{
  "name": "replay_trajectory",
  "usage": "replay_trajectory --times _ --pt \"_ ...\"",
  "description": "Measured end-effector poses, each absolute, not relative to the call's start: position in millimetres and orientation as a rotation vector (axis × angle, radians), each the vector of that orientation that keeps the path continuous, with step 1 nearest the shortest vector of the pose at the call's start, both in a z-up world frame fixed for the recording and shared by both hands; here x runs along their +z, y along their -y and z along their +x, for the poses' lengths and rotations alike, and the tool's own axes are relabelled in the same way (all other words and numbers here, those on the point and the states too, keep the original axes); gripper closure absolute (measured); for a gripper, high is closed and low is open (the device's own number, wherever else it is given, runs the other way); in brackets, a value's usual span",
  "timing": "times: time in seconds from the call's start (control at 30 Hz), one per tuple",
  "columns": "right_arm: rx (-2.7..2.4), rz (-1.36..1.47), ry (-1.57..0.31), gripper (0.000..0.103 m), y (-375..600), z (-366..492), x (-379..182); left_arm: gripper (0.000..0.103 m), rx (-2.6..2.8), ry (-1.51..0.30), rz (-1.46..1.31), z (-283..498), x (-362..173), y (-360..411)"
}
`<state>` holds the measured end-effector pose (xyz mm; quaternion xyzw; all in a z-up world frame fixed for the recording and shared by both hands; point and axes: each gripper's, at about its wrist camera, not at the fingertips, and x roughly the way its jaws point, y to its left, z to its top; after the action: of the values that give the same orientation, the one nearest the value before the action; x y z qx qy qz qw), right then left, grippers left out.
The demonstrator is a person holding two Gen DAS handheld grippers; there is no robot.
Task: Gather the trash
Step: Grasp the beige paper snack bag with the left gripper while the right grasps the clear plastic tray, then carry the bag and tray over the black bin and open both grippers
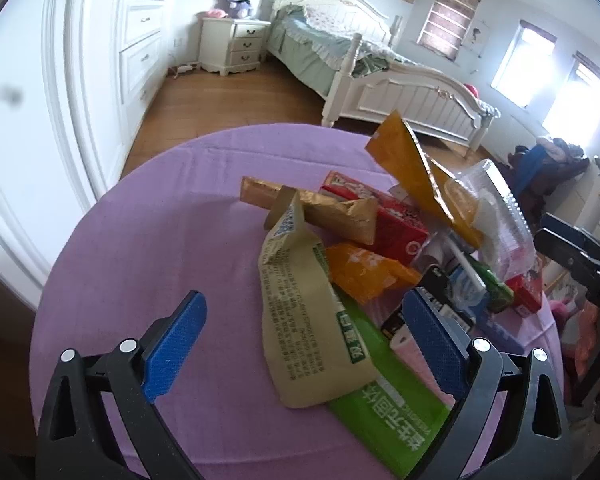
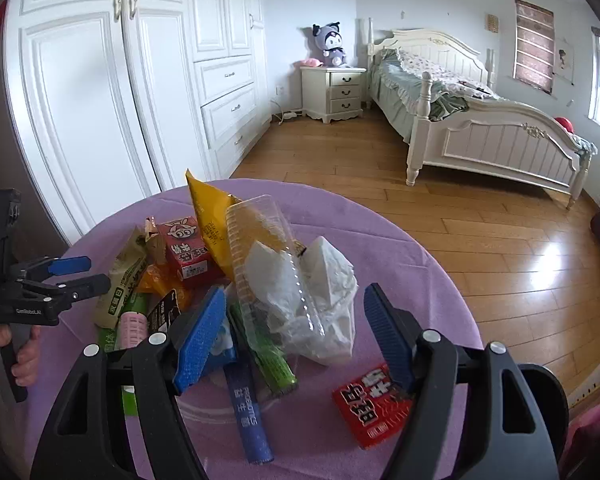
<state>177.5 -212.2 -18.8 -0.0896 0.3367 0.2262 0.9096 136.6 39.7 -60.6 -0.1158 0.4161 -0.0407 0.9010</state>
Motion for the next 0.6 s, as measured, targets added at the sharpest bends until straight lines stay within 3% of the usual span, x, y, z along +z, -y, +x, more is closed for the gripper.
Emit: replay_trajectory --times 0.2,0.23,0.27,0.3,0.37,0.4,0.6 --pt "0.455 -0.250 -0.770 0.034 192 199 -40 0.016 -0.073 -0.903 -0.258 154 -77 -50" --pt "0.452 -0.252 -0.776 0.039 190 200 -43 0.021 -0.071 -0.894 -0.255 154 -78 -49" --pt "0.442 -0.258 -0.781 0.053 189 200 -45 0.026 -0.081 -0.894 -0.254 155 -78 -48" --pt "0.431 -0.261 -0.775 0.059 188 199 -44 0.029 -0.077 -0.896 -0.242 157 -79 -47" --pt "0.446 -0.244 -0.764 0.061 187 193 -43 0.041 -0.069 -0.897 -0.224 162 -79 -45" --pt "0.455 -0.233 -0.754 0.062 188 189 -40 0.058 -0.074 -0.897 -0.223 163 -79 -45" --pt "0.553 -0.189 -0.656 0.063 175 149 -11 0.063 -0.067 -0.840 -0.266 151 -68 -50"
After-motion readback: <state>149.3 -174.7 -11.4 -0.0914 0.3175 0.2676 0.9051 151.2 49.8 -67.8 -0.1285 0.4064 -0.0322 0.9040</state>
